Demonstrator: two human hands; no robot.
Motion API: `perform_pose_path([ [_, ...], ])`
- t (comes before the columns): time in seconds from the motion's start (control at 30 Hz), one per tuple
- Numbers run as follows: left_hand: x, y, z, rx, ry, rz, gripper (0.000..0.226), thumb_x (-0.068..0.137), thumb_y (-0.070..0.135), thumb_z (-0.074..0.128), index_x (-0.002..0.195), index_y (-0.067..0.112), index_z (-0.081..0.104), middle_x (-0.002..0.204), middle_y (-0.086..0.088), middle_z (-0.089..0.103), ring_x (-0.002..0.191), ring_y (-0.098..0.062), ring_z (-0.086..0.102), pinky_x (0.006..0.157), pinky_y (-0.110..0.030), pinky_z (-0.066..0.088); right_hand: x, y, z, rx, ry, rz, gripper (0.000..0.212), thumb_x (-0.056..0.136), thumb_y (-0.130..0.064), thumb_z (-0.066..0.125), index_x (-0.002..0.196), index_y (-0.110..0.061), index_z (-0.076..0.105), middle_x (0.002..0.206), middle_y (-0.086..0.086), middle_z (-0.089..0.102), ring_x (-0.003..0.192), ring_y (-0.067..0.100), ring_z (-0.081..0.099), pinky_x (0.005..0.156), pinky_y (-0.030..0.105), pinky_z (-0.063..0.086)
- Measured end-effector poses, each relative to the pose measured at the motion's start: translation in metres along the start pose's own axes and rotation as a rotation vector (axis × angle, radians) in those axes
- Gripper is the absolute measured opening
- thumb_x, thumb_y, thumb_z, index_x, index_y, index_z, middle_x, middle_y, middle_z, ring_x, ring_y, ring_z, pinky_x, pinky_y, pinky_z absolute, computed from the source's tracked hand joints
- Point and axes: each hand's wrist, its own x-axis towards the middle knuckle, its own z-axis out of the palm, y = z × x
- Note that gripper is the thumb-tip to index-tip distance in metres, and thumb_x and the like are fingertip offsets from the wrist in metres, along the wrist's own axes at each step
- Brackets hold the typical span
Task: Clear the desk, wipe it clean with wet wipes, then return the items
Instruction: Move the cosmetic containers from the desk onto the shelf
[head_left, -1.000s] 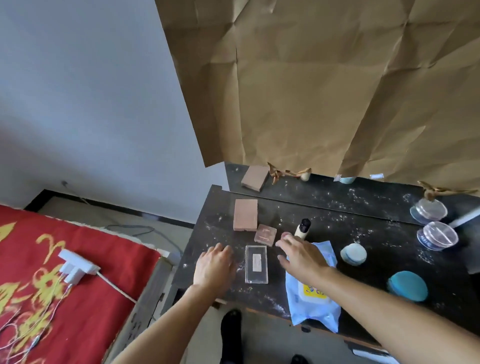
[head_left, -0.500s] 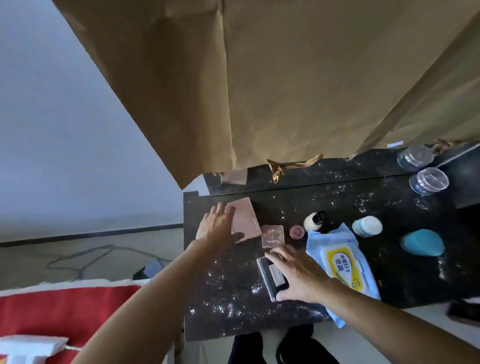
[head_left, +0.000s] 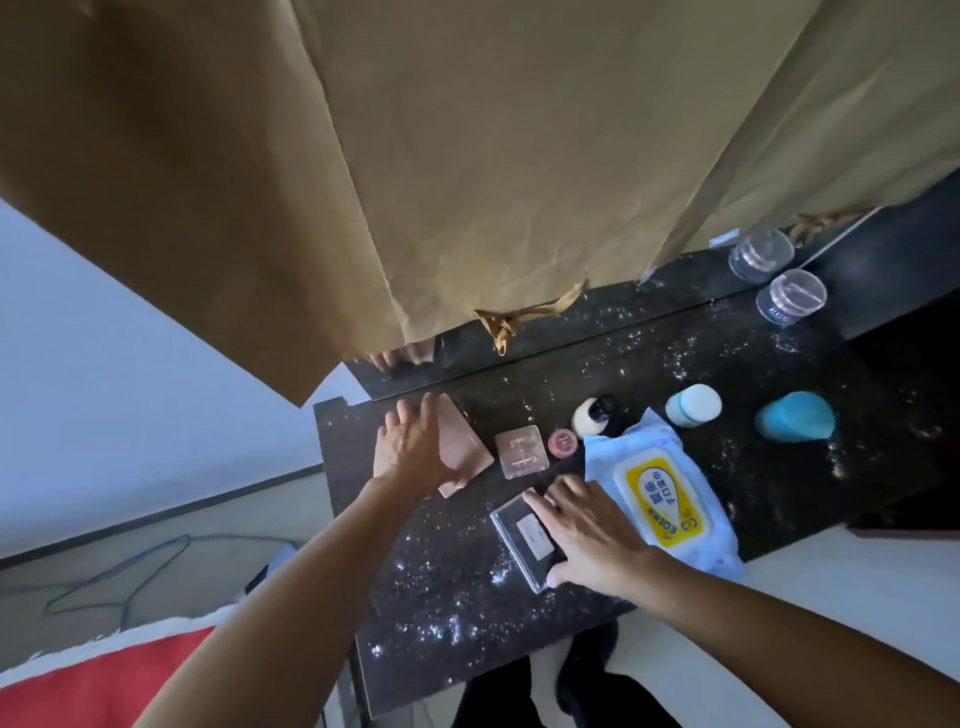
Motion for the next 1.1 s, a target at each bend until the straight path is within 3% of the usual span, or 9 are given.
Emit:
perform_pose_path([
  [0.2, -0.015, 0.000, 0.001, -0.267, 0.005, -0.259, 0.098, 0.054, 0.047, 0.087, 0.131, 0.013, 0.036, 0.121, -0.009, 0.039, 0.114, -0.029, 0.046, 0.092, -0.040, 0.047, 0.001, -0.013, -0.007, 0.039, -0.064, 0.118, 0.112, 0.060, -0.041, 0.079, 0.147, -0.029, 0.009, 0.124, 0.009, 0.043, 0.113, 0.028, 0.041, 0.087, 0.040, 0.036],
  [0.37, -0.030, -0.013, -0.005, -0.632, 0.049, -0.398, 0.051, 0.064, 0.022, 0.082, 0.103, 0.014, 0.051, 0.098, -0.005, 0.061, 0.086, -0.025, 0.059, 0.070, -0.037, 0.054, 0.014, -0.013, -0.016, 0.032, -0.104, 0.141, 0.101, 0.044, -0.045, 0.087, 0.124, -0.020, 0.031, 0.121, 0.008, 0.044, 0.108, 0.028, 0.044, 0.080, 0.041, 0.043],
  [0.53, -0.050, -0.029, 0.003, -0.952, 0.126, -0.450, 0.027, 0.063, 0.013, 0.078, 0.084, 0.015, 0.061, 0.083, -0.007, 0.067, 0.081, -0.028, 0.064, 0.068, -0.042, 0.057, 0.008, -0.008, -0.010, 0.065, -0.018, 0.088, 0.087, 0.044, -0.039, 0.086, 0.112, -0.015, 0.037, 0.114, 0.005, 0.045, 0.099, 0.024, 0.047, 0.074, 0.036, 0.048],
  [0.7, -0.067, -0.033, 0.003, -1.213, 0.100, -0.514, 0.019, 0.073, -0.001, 0.070, 0.083, 0.012, 0.061, 0.093, -0.017, 0.067, 0.087, -0.032, 0.065, 0.075, -0.048, 0.058, 0.001, -0.003, -0.003, 0.462, 0.063, 0.123, 0.071, 0.061, -0.026, 0.080, 0.117, -0.019, 0.036, 0.113, 0.004, 0.049, 0.087, 0.022, 0.051, 0.068, 0.034, 0.045],
  [0.77, -0.075, -0.028, -0.001, -1.272, 0.082, -0.513, 0.019, 0.077, -0.005, 0.065, 0.088, 0.010, 0.059, 0.098, -0.019, 0.065, 0.088, -0.031, 0.065, 0.071, -0.047, 0.059, -0.001, -0.001, -0.004, 0.675, 0.116, 0.227, 0.064, 0.069, -0.017, 0.073, 0.120, -0.022, 0.036, 0.099, 0.003, 0.058, 0.079, 0.022, 0.056, 0.061, 0.030, 0.045],
  [0.87, -0.087, -0.013, -0.011, -1.304, 0.099, -0.488, 0.026, 0.075, -0.008, 0.065, 0.094, 0.007, 0.055, 0.099, -0.020, 0.063, 0.087, -0.032, 0.066, 0.062, -0.040, 0.059, -0.010, 0.009, -0.015, 0.808, 0.216, 0.335, 0.027, 0.071, -0.013, 0.067, 0.088, -0.022, 0.047, 0.067, -0.006, 0.051, 0.061, 0.015, 0.050, 0.051, 0.022, 0.036],
  [0.93, -0.094, 0.003, -0.020, -1.301, 0.131, -0.469, 0.031, 0.073, -0.008, 0.067, 0.096, 0.006, 0.053, 0.099, -0.019, 0.063, 0.086, -0.032, 0.066, 0.059, -0.039, 0.058, -0.021, 0.022, -0.024, 0.922, 0.250, 0.342, 0.032, 0.072, -0.013, 0.067, 0.059, -0.022, 0.040, 0.054, -0.008, 0.040, 0.050, 0.009, 0.037, 0.048, 0.020, 0.027],
  [1.03, -0.102, 0.039, -0.033, -1.293, 0.161, -0.418, 0.039, 0.071, -0.009, 0.070, 0.102, 0.004, 0.051, 0.096, -0.016, 0.061, 0.082, -0.029, 0.064, 0.060, -0.042, 0.059, -0.053, 0.050, -0.036, 1.090, 0.274, 0.345, 0.034, 0.071, -0.026, 0.066, 0.054, -0.019, 0.037, 0.054, -0.005, 0.034, 0.054, 0.011, 0.032, 0.053, 0.027, 0.024],
  [1.1, -0.108, 0.071, -0.039, -1.298, 0.158, -0.364, 0.037, 0.071, -0.010, 0.072, 0.100, 0.003, 0.054, 0.092, -0.014, 0.062, 0.077, -0.027, 0.065, 0.059, -0.042, 0.060, -0.080, 0.073, -0.036, 1.164, 0.296, 0.346, 0.030, 0.077, -0.022, 0.066, 0.059, -0.015, 0.043, 0.058, -0.002, 0.036, 0.058, 0.012, 0.035, 0.054, 0.027, 0.026],
])
